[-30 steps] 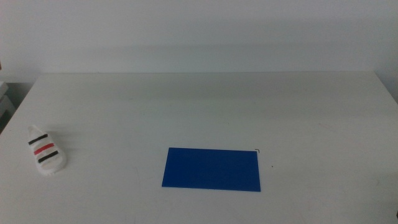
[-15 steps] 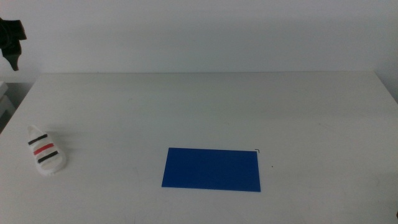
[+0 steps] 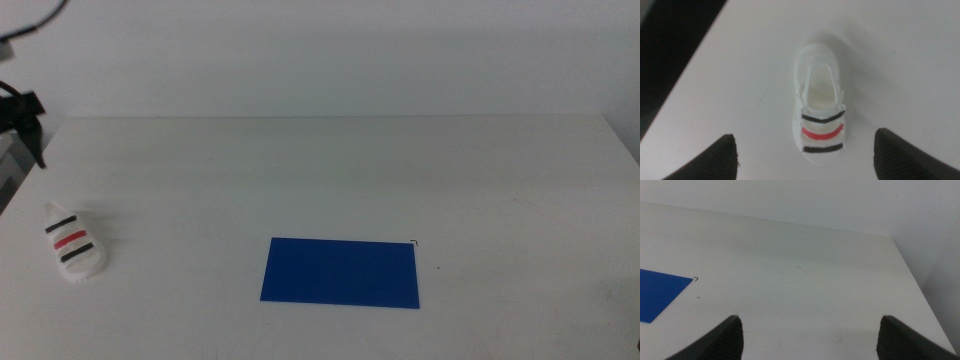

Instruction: Use one arm to grab the shoe from the table and place it on the mat.

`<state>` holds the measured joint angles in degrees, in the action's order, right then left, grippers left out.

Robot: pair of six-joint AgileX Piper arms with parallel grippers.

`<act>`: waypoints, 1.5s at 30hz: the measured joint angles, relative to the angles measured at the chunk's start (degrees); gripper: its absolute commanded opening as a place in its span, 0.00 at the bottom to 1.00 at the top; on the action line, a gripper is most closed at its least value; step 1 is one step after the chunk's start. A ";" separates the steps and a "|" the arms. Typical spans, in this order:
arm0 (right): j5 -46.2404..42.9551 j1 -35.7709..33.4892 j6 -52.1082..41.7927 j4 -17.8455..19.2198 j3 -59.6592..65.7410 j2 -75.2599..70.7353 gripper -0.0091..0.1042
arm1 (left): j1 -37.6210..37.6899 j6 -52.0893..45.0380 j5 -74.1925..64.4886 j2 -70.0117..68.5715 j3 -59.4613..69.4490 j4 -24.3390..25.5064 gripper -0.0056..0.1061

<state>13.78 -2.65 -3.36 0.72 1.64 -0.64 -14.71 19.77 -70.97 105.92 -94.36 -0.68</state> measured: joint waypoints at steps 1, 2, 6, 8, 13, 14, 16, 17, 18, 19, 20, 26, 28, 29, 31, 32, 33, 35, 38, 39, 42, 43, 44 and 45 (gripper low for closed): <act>0.00 0.00 0.00 0.00 0.00 0.00 0.77 | 0.00 0.15 0.07 0.96 0.00 -0.17 0.89; 0.00 0.00 0.00 0.00 0.00 0.00 0.77 | 0.00 0.15 0.14 1.90 0.00 -0.25 0.89; 0.00 0.00 0.00 0.00 0.00 0.00 0.77 | 0.00 0.15 0.19 5.38 0.00 -0.30 0.89; 0.00 0.00 0.00 0.00 0.00 0.00 0.77 | 0.00 0.15 0.39 6.66 0.00 -0.92 0.89; 0.00 0.00 0.00 0.00 0.00 0.00 0.77 | 0.42 0.09 0.74 9.11 0.00 -3.18 0.89; 0.00 0.00 0.00 0.00 0.00 0.00 0.77 | 0.65 0.04 0.81 9.60 0.00 -3.23 0.89; 0.00 0.00 0.00 0.00 0.00 0.00 0.77 | 1.14 -0.20 0.85 10.59 -0.02 -3.23 0.89; 0.00 0.00 0.00 0.00 0.00 0.00 0.77 | 1.41 -0.36 0.92 11.05 -0.02 -3.23 0.89; 0.00 0.00 0.00 0.00 0.00 0.00 0.77 | 1.65 -0.55 0.97 11.33 -0.02 -3.18 0.89; 0.00 0.00 0.00 0.00 0.00 0.00 0.77 | 1.71 -0.61 0.99 11.59 -0.02 -3.11 0.89; 0.00 0.00 0.00 0.00 0.00 0.00 0.77 | 1.78 -0.66 0.99 11.85 -0.07 -3.07 0.89; 0.00 0.00 0.00 0.00 0.00 0.00 0.77 | 1.97 -0.78 1.04 13.81 -0.07 -2.99 0.89; 0.00 0.00 0.00 0.00 0.00 0.00 0.77 | 1.97 -0.78 1.11 14.72 -0.07 -2.99 0.89; 0.00 0.00 0.00 0.00 0.00 0.00 0.77 | 1.97 -0.78 1.11 15.21 -0.07 -2.99 0.89; 0.00 0.00 0.00 0.00 0.00 0.00 0.77 | 1.97 -0.78 1.24 15.89 -0.07 -2.99 0.88; 0.00 0.00 0.00 0.00 0.00 0.00 0.77 | 1.97 -0.78 1.24 16.15 -0.07 -2.99 0.87; 0.00 0.00 0.00 0.00 0.00 0.00 0.77 | 1.97 -0.78 1.24 16.30 -0.07 -2.99 0.85; 0.00 0.00 0.00 0.00 0.00 0.00 0.77 | 1.97 -0.78 1.24 16.31 -0.07 -2.99 0.76; 0.00 0.00 0.00 0.00 0.00 0.00 0.77 | 1.97 -0.78 1.24 16.45 -0.07 -2.99 0.64; 0.00 0.00 0.00 0.00 0.00 0.00 0.77 | 1.97 -0.78 1.24 16.51 -0.07 -2.99 0.61; 0.00 0.00 0.00 0.00 0.00 0.00 0.77 | 1.97 -0.73 1.24 16.91 -0.07 -2.99 0.50; 0.00 0.00 0.00 0.00 0.00 0.00 0.77 | 1.97 -0.73 1.24 17.05 -0.07 -2.99 0.47; 0.00 0.00 0.00 0.00 0.00 0.00 0.77 | 1.97 -0.73 1.24 17.05 -0.07 -2.99 0.43; 0.00 0.00 0.00 0.00 0.00 0.00 0.77 | 1.97 -0.73 1.24 16.93 -0.09 -3.04 0.12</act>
<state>13.78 -2.65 -3.36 0.72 1.64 -0.64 -12.74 19.04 -69.73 122.85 -94.44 -3.72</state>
